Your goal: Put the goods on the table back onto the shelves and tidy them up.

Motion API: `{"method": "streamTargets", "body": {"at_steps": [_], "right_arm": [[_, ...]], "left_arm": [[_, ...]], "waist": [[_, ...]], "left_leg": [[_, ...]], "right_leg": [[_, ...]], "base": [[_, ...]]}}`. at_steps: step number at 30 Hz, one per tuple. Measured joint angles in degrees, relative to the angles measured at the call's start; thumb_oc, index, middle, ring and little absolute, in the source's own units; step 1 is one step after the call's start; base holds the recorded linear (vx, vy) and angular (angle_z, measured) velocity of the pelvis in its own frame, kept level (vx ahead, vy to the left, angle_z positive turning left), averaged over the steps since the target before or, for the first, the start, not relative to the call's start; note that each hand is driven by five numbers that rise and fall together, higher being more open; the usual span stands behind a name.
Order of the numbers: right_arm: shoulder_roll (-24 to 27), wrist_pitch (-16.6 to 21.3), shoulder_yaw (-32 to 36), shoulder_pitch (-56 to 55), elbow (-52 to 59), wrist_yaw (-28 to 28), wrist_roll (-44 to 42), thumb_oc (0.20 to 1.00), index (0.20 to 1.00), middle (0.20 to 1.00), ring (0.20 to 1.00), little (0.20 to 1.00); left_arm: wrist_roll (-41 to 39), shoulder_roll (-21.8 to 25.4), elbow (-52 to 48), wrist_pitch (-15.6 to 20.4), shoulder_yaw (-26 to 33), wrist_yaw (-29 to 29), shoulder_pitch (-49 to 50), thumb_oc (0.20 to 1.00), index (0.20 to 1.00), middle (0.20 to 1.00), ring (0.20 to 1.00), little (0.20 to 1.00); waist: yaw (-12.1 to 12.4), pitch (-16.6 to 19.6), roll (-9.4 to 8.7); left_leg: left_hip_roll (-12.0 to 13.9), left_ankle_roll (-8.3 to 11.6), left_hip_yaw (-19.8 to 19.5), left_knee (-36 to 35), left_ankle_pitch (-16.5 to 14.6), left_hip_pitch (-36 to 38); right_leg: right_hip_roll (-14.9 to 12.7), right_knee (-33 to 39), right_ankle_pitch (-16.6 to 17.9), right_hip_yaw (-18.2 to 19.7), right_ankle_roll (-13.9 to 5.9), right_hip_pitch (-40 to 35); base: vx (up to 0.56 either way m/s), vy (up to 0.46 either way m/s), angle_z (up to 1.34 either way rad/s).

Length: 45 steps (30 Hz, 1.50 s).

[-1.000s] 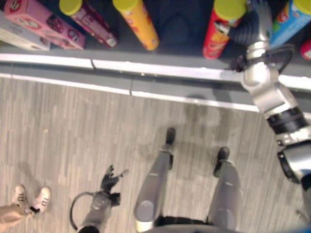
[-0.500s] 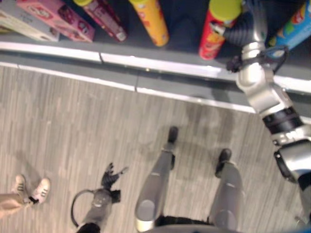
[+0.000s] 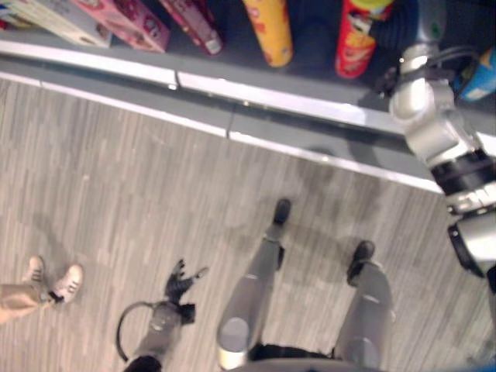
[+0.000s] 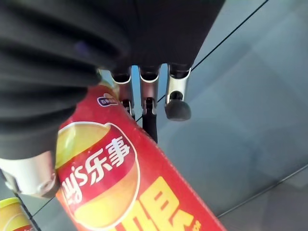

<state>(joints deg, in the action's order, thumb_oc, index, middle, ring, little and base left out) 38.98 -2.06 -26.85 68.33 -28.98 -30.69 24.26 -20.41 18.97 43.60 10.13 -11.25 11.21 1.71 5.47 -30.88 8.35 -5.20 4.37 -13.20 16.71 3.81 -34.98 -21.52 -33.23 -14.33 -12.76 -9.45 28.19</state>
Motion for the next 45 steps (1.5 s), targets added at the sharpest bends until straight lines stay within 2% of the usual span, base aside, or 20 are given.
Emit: {"method": "streamTargets", "body": {"at_steps": [10, 40, 41, 45], "right_arm": [[0.2, -1.1, 0.0, -0.1, 0.0, -0.9, 0.6, 0.200, 0.200, 0.200, 0.200, 0.200], [-0.5, 0.0, 0.2, -2.2, 2.7, -0.1, 2.7, 0.200, 0.200, 0.200, 0.200, 0.200], [-0.5, 0.1, 0.1, -2.2, 2.7, 0.1, 2.7, 1.000, 1.000, 1.000, 1.000, 1.000], [-0.5, 0.1, -0.7, -2.3, 2.5, 0.4, 2.7, 1.000, 1.000, 1.000, 1.000, 1.000]], "left_arm": [[0.0, 0.0, -0.4, 0.0, 0.0, 0.3, -0.2, 1.000, 1.000, 1.000, 1.000, 1.000], [0.0, 0.0, -0.8, 0.0, 0.0, 1.7, -0.3, 1.000, 1.000, 1.000, 1.000, 1.000], [0.0, -0.1, -0.8, 0.0, 0.0, 1.8, -0.3, 1.000, 1.000, 1.000, 1.000, 1.000], [0.0, -0.1, -0.8, 0.0, 0.0, 2.0, -0.3, 1.000, 1.000, 1.000, 1.000, 1.000]], "waist": [[-0.8, 0.0, 0.00], [-1.8, 0.0, -0.02], [-1.8, 0.0, -0.02], [-1.8, 0.0, -0.02]], "left_leg": [[0.1, 0.00, 0.1, 0.0, 0.1, 0.0], [0.9, 0.03, 1.0, 0.3, 0.1, -0.2], [1.1, 0.05, 1.0, 0.3, 0.1, -0.2], [1.3, 0.12, 1.0, 0.3, 0.1, -0.2]], "right_leg": [[0.1, -0.1, 0.0, 0.1, -0.01, 0.0], [0.7, -0.9, 0.0, 1.2, 0.01, 1.1], [0.9, -0.9, 0.0, 1.2, 0.02, 1.1], [1.1, -1.0, 0.0, 1.1, 0.02, 1.1]], "base": [[0.00, 0.000, 0.00], [0.00, -0.001, -0.01], [0.00, 0.000, 0.00], [0.00, 0.000, 0.00]]}}
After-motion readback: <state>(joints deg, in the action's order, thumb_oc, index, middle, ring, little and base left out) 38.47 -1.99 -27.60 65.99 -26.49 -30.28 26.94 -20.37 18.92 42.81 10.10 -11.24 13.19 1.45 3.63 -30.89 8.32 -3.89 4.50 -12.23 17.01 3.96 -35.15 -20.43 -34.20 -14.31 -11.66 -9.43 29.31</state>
